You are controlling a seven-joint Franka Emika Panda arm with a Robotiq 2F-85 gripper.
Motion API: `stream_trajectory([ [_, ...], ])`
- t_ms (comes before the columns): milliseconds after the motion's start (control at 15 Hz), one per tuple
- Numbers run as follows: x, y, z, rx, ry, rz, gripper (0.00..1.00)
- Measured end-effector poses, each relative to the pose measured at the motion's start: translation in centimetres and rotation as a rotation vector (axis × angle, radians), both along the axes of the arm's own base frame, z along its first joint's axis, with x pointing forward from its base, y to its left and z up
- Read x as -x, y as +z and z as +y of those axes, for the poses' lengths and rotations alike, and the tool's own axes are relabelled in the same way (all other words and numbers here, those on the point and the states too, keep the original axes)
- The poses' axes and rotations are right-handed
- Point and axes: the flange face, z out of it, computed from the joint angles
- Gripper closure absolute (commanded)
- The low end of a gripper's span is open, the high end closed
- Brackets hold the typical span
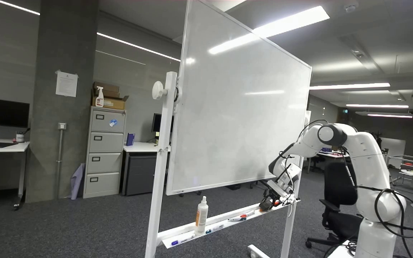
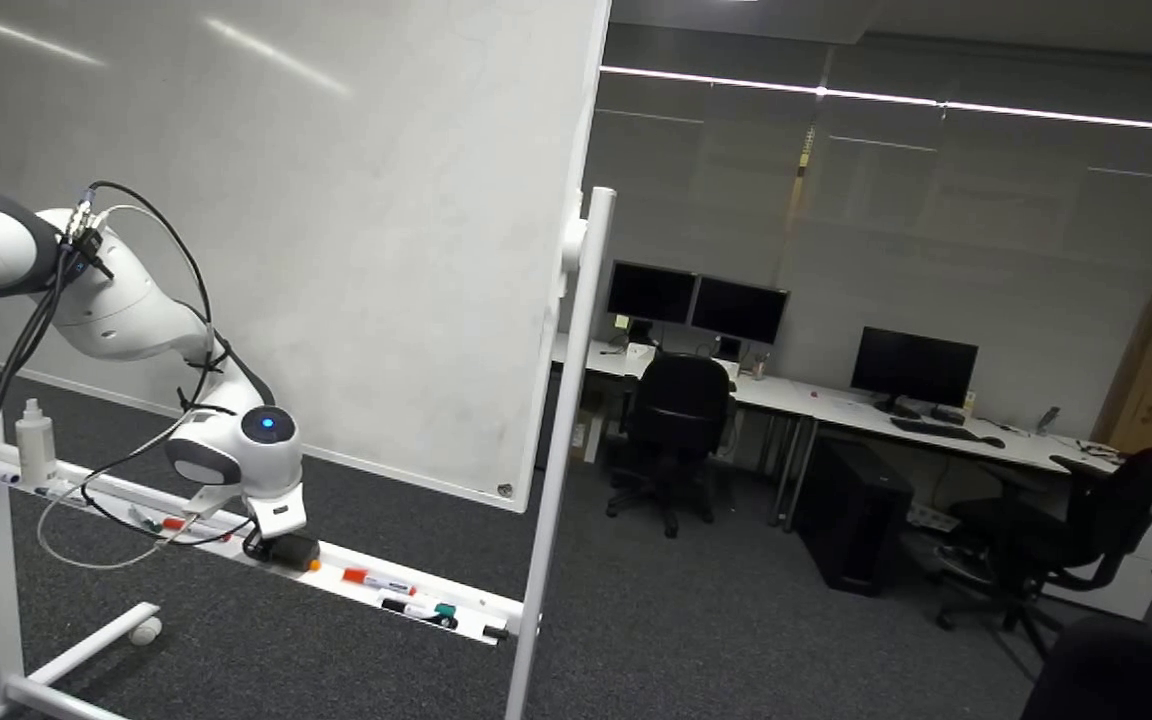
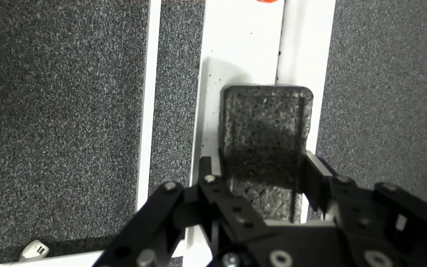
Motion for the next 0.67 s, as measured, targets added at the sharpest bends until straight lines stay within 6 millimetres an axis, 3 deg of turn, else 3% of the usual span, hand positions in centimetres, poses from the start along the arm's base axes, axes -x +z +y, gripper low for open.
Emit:
stream_trajectory([
  [667,0.55,-0.24,-0.20,0.000,-0.002,0.002,0.70],
])
